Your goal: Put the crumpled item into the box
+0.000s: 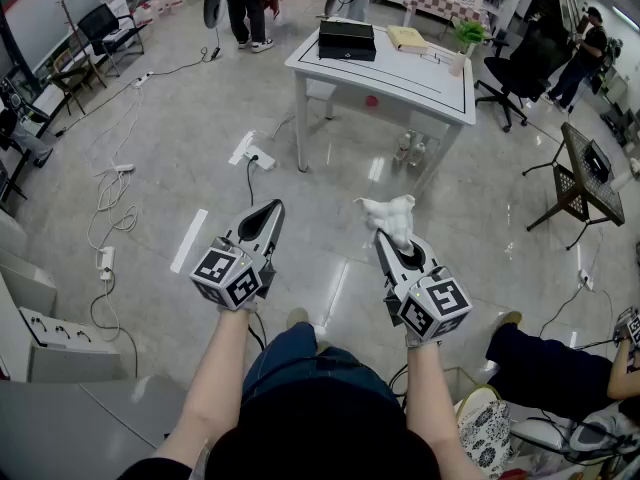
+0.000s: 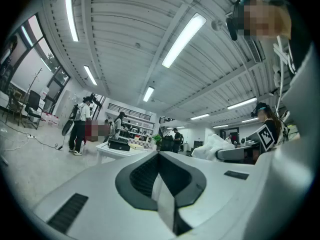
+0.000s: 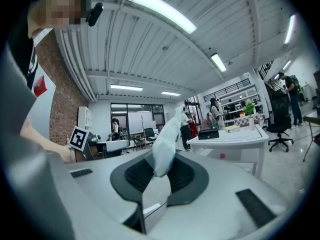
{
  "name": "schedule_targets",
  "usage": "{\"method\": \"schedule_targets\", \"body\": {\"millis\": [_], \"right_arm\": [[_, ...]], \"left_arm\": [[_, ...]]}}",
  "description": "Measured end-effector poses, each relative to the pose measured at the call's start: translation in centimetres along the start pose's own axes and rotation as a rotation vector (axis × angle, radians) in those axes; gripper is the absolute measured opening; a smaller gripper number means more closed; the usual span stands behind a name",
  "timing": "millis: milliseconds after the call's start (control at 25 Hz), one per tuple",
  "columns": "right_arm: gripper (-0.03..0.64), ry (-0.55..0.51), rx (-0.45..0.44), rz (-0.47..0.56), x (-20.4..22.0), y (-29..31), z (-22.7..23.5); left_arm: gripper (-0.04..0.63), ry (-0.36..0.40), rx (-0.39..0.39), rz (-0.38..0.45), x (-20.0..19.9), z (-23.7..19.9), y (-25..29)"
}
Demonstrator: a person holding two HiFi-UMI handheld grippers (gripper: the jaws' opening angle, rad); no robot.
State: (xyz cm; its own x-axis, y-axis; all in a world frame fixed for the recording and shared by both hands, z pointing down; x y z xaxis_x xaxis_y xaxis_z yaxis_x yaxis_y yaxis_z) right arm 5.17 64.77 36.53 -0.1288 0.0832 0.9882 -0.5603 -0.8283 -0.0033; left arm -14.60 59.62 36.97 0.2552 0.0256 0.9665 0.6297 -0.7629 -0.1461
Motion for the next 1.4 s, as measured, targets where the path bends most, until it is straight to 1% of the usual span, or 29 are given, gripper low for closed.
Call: {"method": "schedule_targets", "body": {"millis": [440,680,880,1040,1200,1400], "right_arm": [[0.054,0.011,0.009,-0.010,0.6,0.1,0.4],[0.054,0.013,-0.007,-0.018,1.0,-0.1,0.2],[0.054,0.041,0.000,-0.019,1.7,0.5,1.2],[0.054,0.076,0.002,-0.010,1.9,1.8,2.9],[0.055,0.082,0.005,-0.024,2.4,3.3,4.7],[0.055,0.096,0.009,-0.011,1.5,5.8,7.8]], "left_arm": [[0.002,-0.013,-0.015,-0.020,1.2,-0.2,-0.1],[0.002,-0.017,-0.027,-0.022,1.5,0.4,-0.7],[0.002,-0.027,-0.035,-0.046,2.5,0.1,-0.4],[0.002,-0.023,-0.040,-0.064,2.9,-1.0,1.0],[0.002,-0.032,-0.046,-0.075,3.8,-2.6,3.0],[0.002,-0.019,-0.015,-0.068,3.5,-3.9,7.2]]}}
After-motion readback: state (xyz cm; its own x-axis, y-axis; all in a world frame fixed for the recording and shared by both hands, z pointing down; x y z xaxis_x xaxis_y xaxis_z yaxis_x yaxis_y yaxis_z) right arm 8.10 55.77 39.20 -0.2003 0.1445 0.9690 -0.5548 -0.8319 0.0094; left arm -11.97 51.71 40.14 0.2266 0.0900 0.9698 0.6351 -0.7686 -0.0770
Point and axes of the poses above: the fingertips, and each gripper's own axes: y forward along the fingers, z to its right, x out of its underside, the point moved 2 cm from there along -y, backward along the fingers, and after that the axes turned 5 degrees about z, right-handed, at the moved point
